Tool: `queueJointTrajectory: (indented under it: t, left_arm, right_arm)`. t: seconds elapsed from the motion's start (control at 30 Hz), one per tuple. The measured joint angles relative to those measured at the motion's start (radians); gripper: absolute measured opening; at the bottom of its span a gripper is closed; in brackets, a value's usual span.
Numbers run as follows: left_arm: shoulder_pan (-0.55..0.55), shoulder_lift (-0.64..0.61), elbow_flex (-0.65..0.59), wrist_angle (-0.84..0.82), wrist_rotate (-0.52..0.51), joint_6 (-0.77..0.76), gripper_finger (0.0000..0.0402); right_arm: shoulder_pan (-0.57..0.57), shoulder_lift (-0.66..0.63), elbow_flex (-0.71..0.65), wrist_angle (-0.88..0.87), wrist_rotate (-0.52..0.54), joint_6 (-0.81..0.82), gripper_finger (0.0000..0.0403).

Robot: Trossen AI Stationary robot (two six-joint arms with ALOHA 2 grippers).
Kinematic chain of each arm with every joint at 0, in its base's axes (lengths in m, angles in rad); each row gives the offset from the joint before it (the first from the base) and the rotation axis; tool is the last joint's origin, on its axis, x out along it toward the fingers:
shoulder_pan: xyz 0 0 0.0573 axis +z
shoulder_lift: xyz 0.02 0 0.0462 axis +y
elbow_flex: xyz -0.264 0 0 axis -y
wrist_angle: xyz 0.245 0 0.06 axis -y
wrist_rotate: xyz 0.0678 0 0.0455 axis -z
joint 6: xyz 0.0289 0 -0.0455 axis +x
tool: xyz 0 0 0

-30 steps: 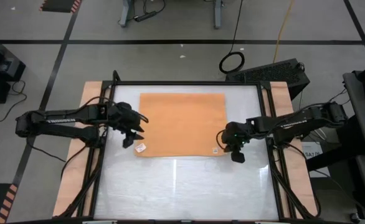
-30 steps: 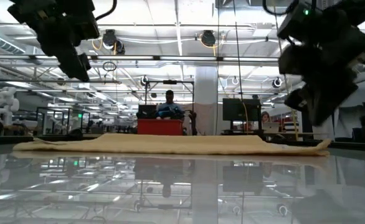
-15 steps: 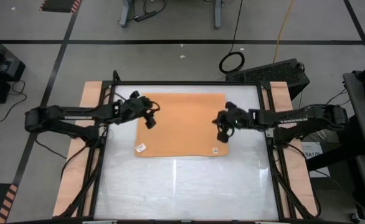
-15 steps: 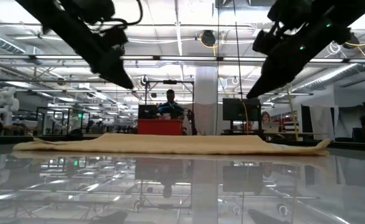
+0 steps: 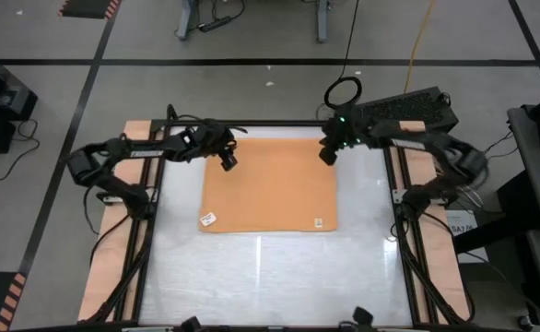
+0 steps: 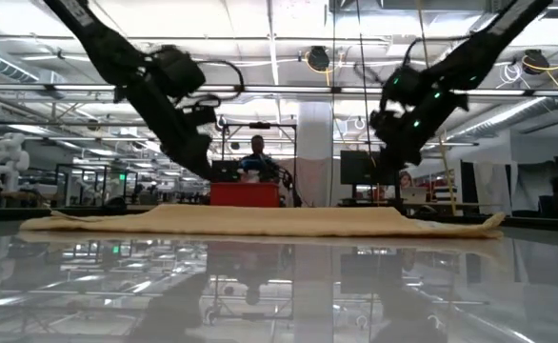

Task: Roll towel
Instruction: Roll the yellow towel

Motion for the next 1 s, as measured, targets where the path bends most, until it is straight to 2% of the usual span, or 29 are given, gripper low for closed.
queueJointTrajectory:
  t: [0.1,0.23,0.37,0.43,0.6,0.8,1.0]
  left_arm:
    - [0.010,0.051,0.000,0.062,0.000,-0.018,0.0187]
    - [-0.020,0.079,0.000,0.097,0.032,-0.087,0.0187]
    - [-0.016,0.104,0.001,0.091,-0.056,-0.101,0.0187]
    - [0.012,0.116,0.001,0.059,-0.059,-0.111,0.0187]
    - [0.088,0.155,0.001,-0.010,-0.051,-0.181,0.0187]
    - [0.127,0.171,0.000,-0.008,-0.056,-0.207,0.0187]
    - [0.096,0.077,-0.001,-0.042,-0.030,-0.205,0.0187]
  right_arm:
    - [-0.017,0.126,0.097,-0.089,-0.048,-0.052,0.0000]
    - [-0.014,0.258,0.201,-0.185,-0.051,-0.079,0.0000]
    - [-0.018,0.344,0.254,-0.193,-0.026,-0.097,0.0000]
    - [-0.023,0.371,0.266,-0.205,-0.015,-0.097,0.0000]
    - [-0.023,0.387,0.276,-0.223,-0.005,-0.102,0.0000]
    - [-0.023,0.358,0.271,-0.252,0.001,-0.116,0.0000]
    - [-0.024,0.241,0.271,-0.302,0.006,-0.137,0.0000]
